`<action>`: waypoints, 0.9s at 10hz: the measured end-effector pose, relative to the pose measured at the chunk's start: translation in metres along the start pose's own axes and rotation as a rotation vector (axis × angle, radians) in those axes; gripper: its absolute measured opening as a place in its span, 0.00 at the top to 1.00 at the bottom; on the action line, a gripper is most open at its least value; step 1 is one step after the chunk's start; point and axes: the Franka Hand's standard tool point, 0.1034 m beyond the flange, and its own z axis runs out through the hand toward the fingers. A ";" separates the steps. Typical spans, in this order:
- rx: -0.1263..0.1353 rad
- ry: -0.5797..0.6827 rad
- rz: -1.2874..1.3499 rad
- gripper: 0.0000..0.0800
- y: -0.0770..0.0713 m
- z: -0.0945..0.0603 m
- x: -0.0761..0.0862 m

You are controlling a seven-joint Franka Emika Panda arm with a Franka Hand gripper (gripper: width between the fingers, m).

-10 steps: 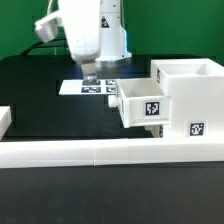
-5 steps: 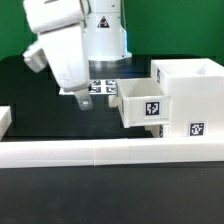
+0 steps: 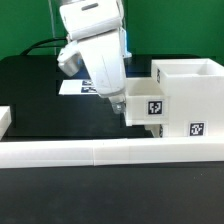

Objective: Assemble drawer

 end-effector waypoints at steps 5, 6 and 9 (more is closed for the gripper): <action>0.003 0.000 0.004 0.19 -0.001 0.001 -0.001; 0.007 0.001 0.008 0.19 -0.001 0.004 0.007; 0.024 -0.002 -0.035 0.19 0.005 0.007 0.031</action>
Offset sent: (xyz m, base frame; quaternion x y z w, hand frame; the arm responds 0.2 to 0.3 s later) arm 0.0000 0.0000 0.0000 0.0000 0.0000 0.0000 1.0000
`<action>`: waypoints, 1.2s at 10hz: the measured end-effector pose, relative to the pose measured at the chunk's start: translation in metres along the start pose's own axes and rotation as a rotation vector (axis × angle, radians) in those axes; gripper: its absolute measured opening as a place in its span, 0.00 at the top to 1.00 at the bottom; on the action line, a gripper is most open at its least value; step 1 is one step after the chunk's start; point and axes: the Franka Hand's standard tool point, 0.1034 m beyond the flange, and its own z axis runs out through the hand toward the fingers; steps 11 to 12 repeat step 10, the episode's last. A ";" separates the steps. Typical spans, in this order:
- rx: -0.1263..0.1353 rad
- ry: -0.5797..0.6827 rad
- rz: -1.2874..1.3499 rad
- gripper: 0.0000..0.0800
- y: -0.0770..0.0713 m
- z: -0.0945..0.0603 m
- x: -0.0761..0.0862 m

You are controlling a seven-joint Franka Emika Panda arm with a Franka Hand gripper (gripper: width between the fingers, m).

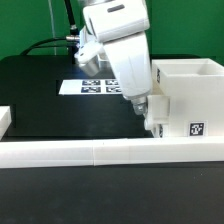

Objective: Assemble drawer

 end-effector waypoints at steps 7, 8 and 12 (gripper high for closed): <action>-0.012 -0.020 0.017 0.19 0.001 -0.007 -0.021; -0.027 -0.028 0.038 0.19 -0.002 -0.015 -0.034; -0.061 -0.043 0.128 0.19 -0.017 -0.033 -0.053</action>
Offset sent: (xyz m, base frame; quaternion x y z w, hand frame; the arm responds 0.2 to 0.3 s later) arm 0.0041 0.0016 -0.0005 -0.0011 -0.0125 -0.0008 0.9999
